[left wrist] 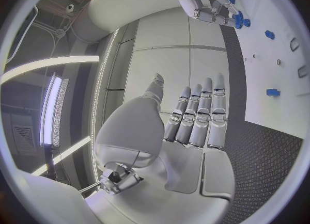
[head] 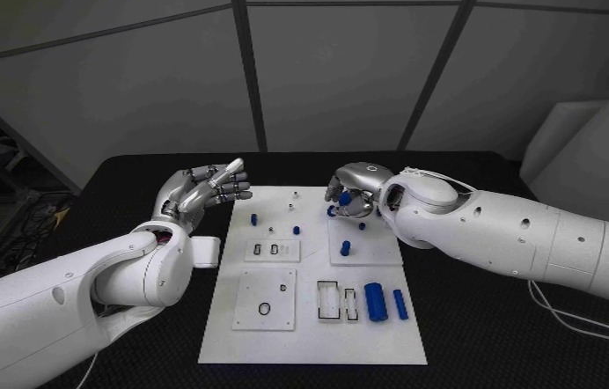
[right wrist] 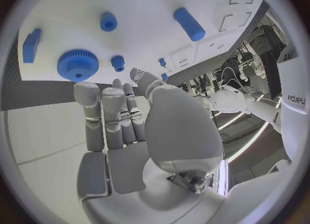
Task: Assemble the parts on the task board
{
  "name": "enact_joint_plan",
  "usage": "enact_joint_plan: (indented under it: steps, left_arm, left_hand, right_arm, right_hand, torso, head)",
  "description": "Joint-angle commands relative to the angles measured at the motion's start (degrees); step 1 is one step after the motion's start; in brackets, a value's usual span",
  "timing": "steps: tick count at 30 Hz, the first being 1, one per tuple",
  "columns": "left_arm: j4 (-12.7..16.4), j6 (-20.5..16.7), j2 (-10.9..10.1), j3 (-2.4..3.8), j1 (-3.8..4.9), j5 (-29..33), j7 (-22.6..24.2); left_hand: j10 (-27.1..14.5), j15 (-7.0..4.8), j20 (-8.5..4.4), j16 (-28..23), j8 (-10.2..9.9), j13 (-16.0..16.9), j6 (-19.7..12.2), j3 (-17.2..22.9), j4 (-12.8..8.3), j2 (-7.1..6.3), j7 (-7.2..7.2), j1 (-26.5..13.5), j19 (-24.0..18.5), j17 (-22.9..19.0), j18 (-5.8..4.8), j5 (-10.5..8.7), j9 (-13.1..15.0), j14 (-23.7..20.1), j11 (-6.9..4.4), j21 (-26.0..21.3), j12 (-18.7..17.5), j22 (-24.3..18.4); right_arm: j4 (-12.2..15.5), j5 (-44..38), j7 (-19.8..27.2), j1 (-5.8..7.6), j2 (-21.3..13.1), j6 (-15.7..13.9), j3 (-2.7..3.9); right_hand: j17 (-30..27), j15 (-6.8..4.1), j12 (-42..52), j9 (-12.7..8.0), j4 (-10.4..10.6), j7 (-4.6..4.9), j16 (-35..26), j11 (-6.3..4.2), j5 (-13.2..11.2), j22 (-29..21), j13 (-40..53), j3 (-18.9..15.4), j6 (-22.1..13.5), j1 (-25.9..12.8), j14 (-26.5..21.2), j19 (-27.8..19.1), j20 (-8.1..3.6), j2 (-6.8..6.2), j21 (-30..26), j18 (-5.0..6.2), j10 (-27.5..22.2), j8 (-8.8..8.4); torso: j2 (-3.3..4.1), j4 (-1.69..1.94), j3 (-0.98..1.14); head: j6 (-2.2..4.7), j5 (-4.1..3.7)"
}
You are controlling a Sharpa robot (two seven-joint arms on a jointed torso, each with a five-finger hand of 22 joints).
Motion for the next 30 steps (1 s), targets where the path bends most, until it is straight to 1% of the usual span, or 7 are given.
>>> enact_joint_plan:
  steps: [1, 2, 6, 12, 19, 22, 30]
  left_arm:
    - [0.3, 1.1, -0.1, 0.05, 0.02, -0.7, 0.0]
    - [0.4, 1.2, -0.1, 0.05, 0.00, -0.7, -0.1]
    - [0.5, 1.2, -0.2, 0.06, -0.02, -0.7, -0.1]
    - [0.6, 1.3, -0.3, 0.06, -0.05, -0.7, -0.1]
    - [0.5, 1.3, -0.4, 0.06, -0.06, -0.7, -0.2]
    - [0.5, 1.4, -0.5, 0.06, -0.06, -0.7, -0.3]
    - [0.5, 1.5, -0.4, 0.06, -0.06, -0.7, -0.4]
  left_hand:
    - [0.3, -0.06, 0.00, -0.3, -0.3, -0.1, 0.4, -0.3, 0.0, 0.29, 0.03, 0.4, 0.6, 0.1, -1.44, 0.13, -0.1, -0.2, -0.08, 0.3, -0.2, 0.1]
    - [0.3, -0.06, -0.01, -0.3, -0.3, -0.1, 0.4, -0.4, 0.0, 0.30, 0.04, 0.4, 0.6, 0.1, -1.44, 0.13, -0.1, -0.2, -0.08, 0.3, -0.3, 0.1]
    - [0.3, -0.07, -0.01, -0.3, -0.3, -0.1, 0.4, -0.4, 0.0, 0.31, 0.04, 0.4, 0.7, 0.1, -1.44, 0.13, -0.1, -0.2, -0.08, 0.4, -0.3, 0.1]
    - [0.3, -0.07, -0.02, -0.4, -0.4, -0.1, 0.4, -0.4, 0.0, 0.34, 0.04, 0.4, 0.8, 0.1, -1.44, 0.13, -0.1, -0.2, -0.08, 0.4, -0.3, 0.1]
    - [0.3, -0.06, -0.03, -0.4, -0.4, -0.1, 0.4, -0.4, 0.0, 0.35, 0.04, 0.4, 0.8, 0.1, -1.45, 0.13, -0.1, -0.2, -0.07, 0.5, -0.4, 0.1]
    - [0.3, -0.06, -0.04, -0.5, -0.4, -0.1, 0.4, -0.4, 0.0, 0.40, 0.05, 0.3, 0.9, 0.1, -1.45, 0.13, -0.1, -0.2, -0.07, 0.5, -0.4, 0.1]
    - [0.3, -0.06, -0.04, -0.5, -0.5, -0.1, 0.4, -0.4, 0.0, 0.43, 0.06, 0.3, 0.9, 0.1, -1.46, 0.13, -0.1, -0.2, -0.06, 0.5, -0.5, 0.1]
  right_arm:
    - [0.0, -3.6, -3.0, 0.18, 0.2, 2.8, 0.04]
    - [0.0, -3.8, -3.3, 0.19, 0.2, 3.0, 0.04]
    - [-0.1, -4.3, -3.7, 0.20, 0.4, 2.7, 0.04]
    - [-0.1, -4.5, -3.9, 0.20, 0.5, 2.2, 0.04]
    - [-0.2, -4.6, -4.1, 0.20, 0.6, 2.1, 0.04]
    - [-0.3, -4.7, -4.1, 0.21, 0.7, 2.2, 0.04]
    - [-0.6, -4.6, -4.2, 0.21, 1.1, 2.8, 0.04]
  right_hand:
    - [1.0, 0.22, -0.3, 0.0, 0.3, -0.05, 1.0, 0.11, -0.2, 0.9, 0.0, 0.2, -0.6, -0.1, 1.7, 0.6, 0.13, -0.65, 0.8, -1.06, -0.8, -0.26]
    - [1.9, 0.25, -0.3, 0.0, 0.4, -0.06, 2.0, 0.16, -0.2, 1.9, 0.0, 0.2, -0.6, 0.0, 1.7, 0.9, 0.19, -0.67, 1.4, -1.21, -0.9, -0.24]
    - [4.6, 0.24, -0.2, 0.0, 0.7, -0.03, 4.5, 0.14, 0.0, 4.5, 0.1, 0.5, -0.6, 0.1, 1.8, 1.8, 0.30, -0.67, 3.4, -1.59, -0.9, -0.18]
    - [6.5, 0.20, -0.1, 0.1, 1.0, -0.02, 6.5, 0.10, 0.2, 6.4, 0.1, 0.9, -0.6, 0.2, 1.9, 2.5, 0.37, -0.69, 4.8, -1.88, -0.6, -0.16]
    - [8.0, 0.15, -0.1, 0.1, 1.2, 0.02, 8.0, 0.04, 0.3, 8.0, 0.1, 1.3, -0.5, 0.3, 2.0, 3.1, 0.40, -0.56, 5.9, -2.11, -0.3, -0.12]
    - [8.6, 0.11, -0.1, 0.1, 1.3, 0.05, 8.7, -0.02, 0.4, 8.6, 0.1, 1.7, -0.3, 0.5, 2.0, 3.2, 0.41, -0.33, 6.4, -2.19, 0.0, -0.07]
    - [11.5, -0.18, 0.2, 0.3, 2.1, -0.08, 11.5, -0.38, 0.4, 12.0, 0.2, 2.8, 0.9, 0.4, 2.2, 4.7, 0.34, 0.50, 8.7, -2.73, 1.8, 0.28]
  torso:
    - [0.66, 0.25, -0.08]
    - [0.84, 0.27, -0.06]
    - [1.05, 0.30, -0.09]
    - [1.31, 0.29, -0.10]
    - [1.51, 0.26, -0.05]
    - [1.60, 0.17, -0.05]
    - [1.88, 0.33, -0.09]
  head:
    - [0.01, -0.17]
    - [0.08, -0.18]
    - [0.10, -0.26]
    - [0.17, -0.15]
    - [0.25, -0.11]
    - [0.36, -0.12]
    - [0.31, -0.22]
